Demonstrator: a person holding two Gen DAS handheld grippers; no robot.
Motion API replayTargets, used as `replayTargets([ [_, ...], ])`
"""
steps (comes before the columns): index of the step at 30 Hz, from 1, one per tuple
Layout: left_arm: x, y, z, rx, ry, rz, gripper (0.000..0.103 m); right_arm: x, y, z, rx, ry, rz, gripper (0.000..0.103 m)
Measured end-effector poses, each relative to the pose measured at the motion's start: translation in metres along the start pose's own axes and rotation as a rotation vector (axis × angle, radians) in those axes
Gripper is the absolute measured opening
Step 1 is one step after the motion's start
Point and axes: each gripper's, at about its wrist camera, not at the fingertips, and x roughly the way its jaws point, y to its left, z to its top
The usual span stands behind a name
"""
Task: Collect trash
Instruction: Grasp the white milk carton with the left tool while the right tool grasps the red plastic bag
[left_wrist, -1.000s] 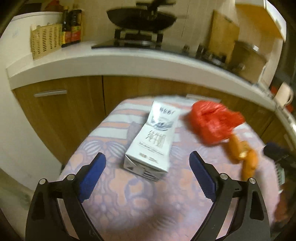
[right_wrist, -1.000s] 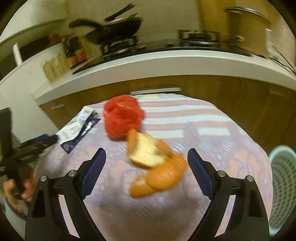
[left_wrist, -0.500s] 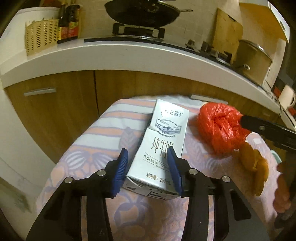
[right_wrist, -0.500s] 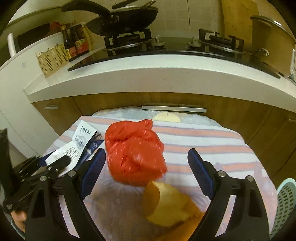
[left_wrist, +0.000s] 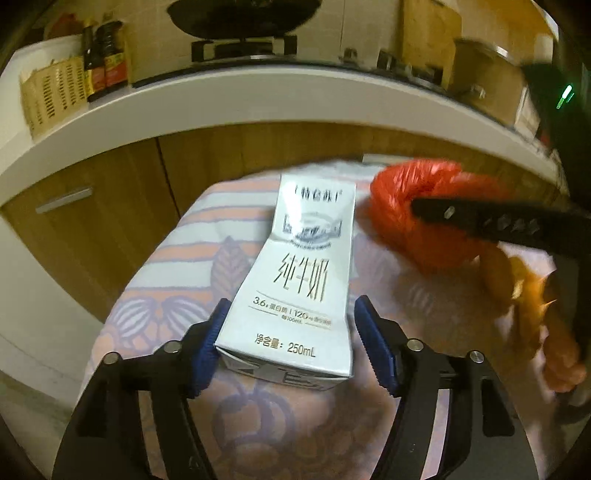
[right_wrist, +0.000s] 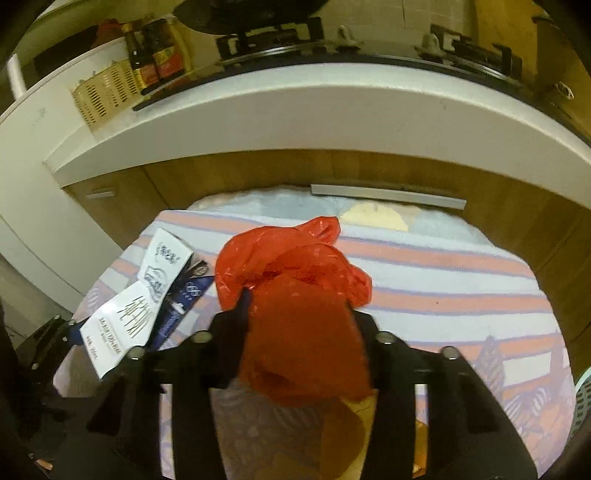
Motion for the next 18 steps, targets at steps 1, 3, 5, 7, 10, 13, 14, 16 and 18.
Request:
replayTargets([
  [1,0.0,-0.001,0.0,0.004,0.0,0.007,0.058,-0.004,0.001,0.001,-0.002,-0.011,0.006,0.031],
  [3,-0.002,-0.001,-0.001,0.003,-0.008,0.015,0.052,-0.016,0.003,0.002,-0.011,-0.051,0.025,0.03],
  [5,-0.007,0.001,-0.002,-0.014,-0.03,0.018,0.053,-0.031,0.003,0.005,-0.008,-0.089,0.025,0.03],
  [7,-0.014,0.005,-0.003,-0.035,-0.06,0.016,0.053,-0.045,0.001,0.007,0.001,-0.115,0.035,0.03],
  [10,-0.027,0.006,-0.003,-0.054,-0.093,0.006,0.053,-0.068,-0.004,0.007,0.004,-0.16,0.028,0.03],
  [13,-0.046,0.001,0.001,-0.063,-0.127,-0.03,0.053,-0.091,-0.013,0.003,0.012,-0.2,0.021,0.03],
  [14,-0.054,-0.004,0.003,-0.056,-0.141,-0.04,0.053,-0.097,-0.015,0.002,0.014,-0.209,0.018,0.03],
  [16,-0.062,-0.014,0.008,-0.037,-0.157,-0.047,0.053,-0.114,-0.023,-0.005,0.019,-0.235,-0.003,0.03],
  [18,-0.071,-0.029,0.013,-0.014,-0.168,-0.071,0.053,-0.13,-0.03,-0.012,0.025,-0.258,-0.023,0.03],
])
